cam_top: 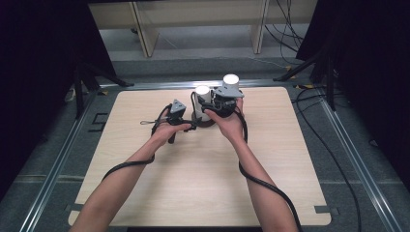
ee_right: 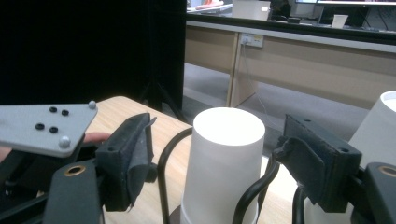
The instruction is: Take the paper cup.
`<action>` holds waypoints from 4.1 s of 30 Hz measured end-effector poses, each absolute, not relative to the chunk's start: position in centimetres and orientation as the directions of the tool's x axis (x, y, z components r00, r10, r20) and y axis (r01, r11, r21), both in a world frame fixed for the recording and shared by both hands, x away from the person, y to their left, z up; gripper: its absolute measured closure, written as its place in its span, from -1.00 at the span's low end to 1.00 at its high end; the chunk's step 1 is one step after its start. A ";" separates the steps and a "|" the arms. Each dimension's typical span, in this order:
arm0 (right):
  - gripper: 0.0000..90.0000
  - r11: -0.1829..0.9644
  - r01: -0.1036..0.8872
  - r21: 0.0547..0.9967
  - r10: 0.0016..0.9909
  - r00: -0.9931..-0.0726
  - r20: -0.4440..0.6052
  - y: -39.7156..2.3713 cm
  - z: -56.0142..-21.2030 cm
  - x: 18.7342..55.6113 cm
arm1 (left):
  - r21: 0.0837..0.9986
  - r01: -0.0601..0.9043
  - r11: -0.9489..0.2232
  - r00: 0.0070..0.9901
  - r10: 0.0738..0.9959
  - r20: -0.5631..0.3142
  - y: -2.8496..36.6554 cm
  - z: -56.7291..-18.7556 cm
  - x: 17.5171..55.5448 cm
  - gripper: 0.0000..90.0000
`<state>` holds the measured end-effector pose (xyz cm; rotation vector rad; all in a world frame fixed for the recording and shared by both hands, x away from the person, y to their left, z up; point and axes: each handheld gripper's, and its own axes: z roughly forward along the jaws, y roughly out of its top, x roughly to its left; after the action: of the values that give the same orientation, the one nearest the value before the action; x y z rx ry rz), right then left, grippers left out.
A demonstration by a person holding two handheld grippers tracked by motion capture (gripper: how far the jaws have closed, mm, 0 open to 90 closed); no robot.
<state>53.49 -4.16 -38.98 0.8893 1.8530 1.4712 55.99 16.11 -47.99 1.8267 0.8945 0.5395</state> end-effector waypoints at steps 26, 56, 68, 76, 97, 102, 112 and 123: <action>-0.34 0.195 0.175 0.965 0.802 -0.595 -0.054 -2.6 -39.2 56.0 | 0.901 0.356 -0.247 0.638 0.769 -0.041 13.7 -48.7 57.9 -0.67; -0.26 0.212 0.197 0.957 0.812 -0.580 -0.060 -1.9 -40.2 57.9 | 0.913 0.348 -0.213 0.636 0.769 -0.063 13.4 -48.5 58.6 -0.60; -0.23 0.216 0.222 0.951 0.820 -0.569 -0.054 -1.7 -40.4 58.2 | 0.912 0.348 -0.216 0.636 0.769 -0.060 13.5 -48.5 58.6 -0.59; -0.23 0.186 0.238 0.953 0.821 -0.570 -0.018 -1.5 -40.8 58.4 | 0.913 0.347 -0.216 0.636 0.770 -0.060 13.5 -48.5 58.6 -0.59; -0.20 0.165 0.182 0.969 0.824 -0.566 -0.034 -1.8 -38.0 57.7 | 0.905 0.343 -0.253 0.638 0.769 -0.028 13.6 -48.5 58.6 -0.59; -0.20 0.150 0.165 0.975 0.824 -0.565 -0.031 -1.8 -37.0 57.4 | 0.907 0.340 -0.248 0.639 0.768 -0.029 13.5 -48.6 58.7 -0.59; -0.19 0.139 0.120 0.983 0.818 -0.574 -0.046 -1.9 -35.1 57.0 | 0.901 0.334 -0.276 0.642 0.766 -0.004 13.6 -48.5 58.7 -0.59; -0.19 0.098 0.110 0.989 0.816 -0.578 -0.017 -1.9 -33.3 56.3 | 0.901 0.333 -0.277 0.650 0.760 -0.007 13.8 -48.4 58.5 -0.61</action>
<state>56.34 -1.94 -33.32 0.9074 1.7867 1.5285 58.55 13.77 -48.38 1.8701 0.8664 0.5363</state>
